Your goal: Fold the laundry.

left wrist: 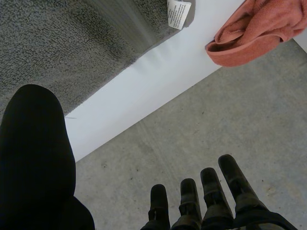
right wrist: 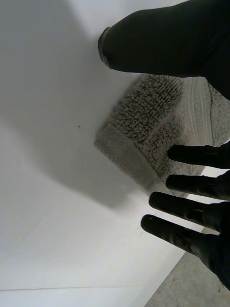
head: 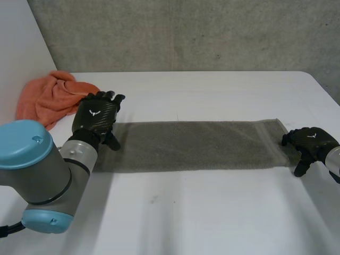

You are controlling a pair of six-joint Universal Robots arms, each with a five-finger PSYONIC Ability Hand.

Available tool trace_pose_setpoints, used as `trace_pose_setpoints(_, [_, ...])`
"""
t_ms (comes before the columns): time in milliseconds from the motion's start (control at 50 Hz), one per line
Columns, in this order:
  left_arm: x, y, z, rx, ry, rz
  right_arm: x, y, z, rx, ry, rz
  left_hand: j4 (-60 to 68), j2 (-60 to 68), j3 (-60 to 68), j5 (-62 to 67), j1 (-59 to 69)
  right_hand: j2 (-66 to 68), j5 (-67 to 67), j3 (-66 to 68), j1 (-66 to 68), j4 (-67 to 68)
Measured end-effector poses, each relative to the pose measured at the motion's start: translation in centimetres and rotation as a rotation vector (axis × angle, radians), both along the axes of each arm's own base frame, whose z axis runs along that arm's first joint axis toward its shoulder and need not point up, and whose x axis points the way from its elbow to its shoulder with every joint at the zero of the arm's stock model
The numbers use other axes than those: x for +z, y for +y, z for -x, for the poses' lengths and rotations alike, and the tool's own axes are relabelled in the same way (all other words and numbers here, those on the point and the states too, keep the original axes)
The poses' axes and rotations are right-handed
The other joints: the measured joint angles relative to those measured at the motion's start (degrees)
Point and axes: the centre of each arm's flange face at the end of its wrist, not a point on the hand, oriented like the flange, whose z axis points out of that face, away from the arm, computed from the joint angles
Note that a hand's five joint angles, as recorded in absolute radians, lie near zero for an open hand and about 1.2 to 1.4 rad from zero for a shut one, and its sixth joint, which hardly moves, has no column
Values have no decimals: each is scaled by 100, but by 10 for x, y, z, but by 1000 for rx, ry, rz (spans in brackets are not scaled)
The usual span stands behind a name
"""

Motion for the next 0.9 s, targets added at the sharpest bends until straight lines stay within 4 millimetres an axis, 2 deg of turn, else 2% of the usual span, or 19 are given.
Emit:
trace_pose_setpoints(160, [-1, -1, 0, 1, -1, -1, -4, -8, 1, -3, 3, 7, 0, 0, 0, 0, 0, 1241, 595, 1046, 762, 997])
trace_pose_setpoints(380, [-1, -1, 0, 2, 0, -1, -1, -14, 1, -3, 0, 25, 0, 0, 0, 0, 0, 1362, 1039, 1204, 1007, 1160])
trace_pose_setpoints(520, [-1, -1, 0, 3, 0, -2, -2, -17, -7, 15, -1, 34, 0, 0, 0, 0, 0, 1639, 1310, 1464, 1247, 1423])
trace_pose_setpoints(620, [-1, -1, 0, 3, -1, -2, -2, -18, -9, 20, -1, 38, 0, 0, 0, 0, 0, 2288, 1917, 2107, 1791, 2072])
trace_pose_setpoints(640, [-1, -1, 0, 2, -1, -2, -2, -19, -10, 23, -1, 40, 0, 0, 0, 0, 0, 3623, 3244, 3450, 2852, 3425])
trace_pose_setpoints(680, [-1, -1, 0, 2, -1, -2, -2, -20, -10, 24, 0, 42, 0, 0, 0, 0, 0, 4306, 3941, 4135, 3319, 4131])
trace_pose_setpoints(900, [-1, 0, -1, 3, -2, -3, 9, -26, 2, -49, 40, 77, 0, 0, 0, 0, 0, 4381, 4109, 4249, 3388, 4295])
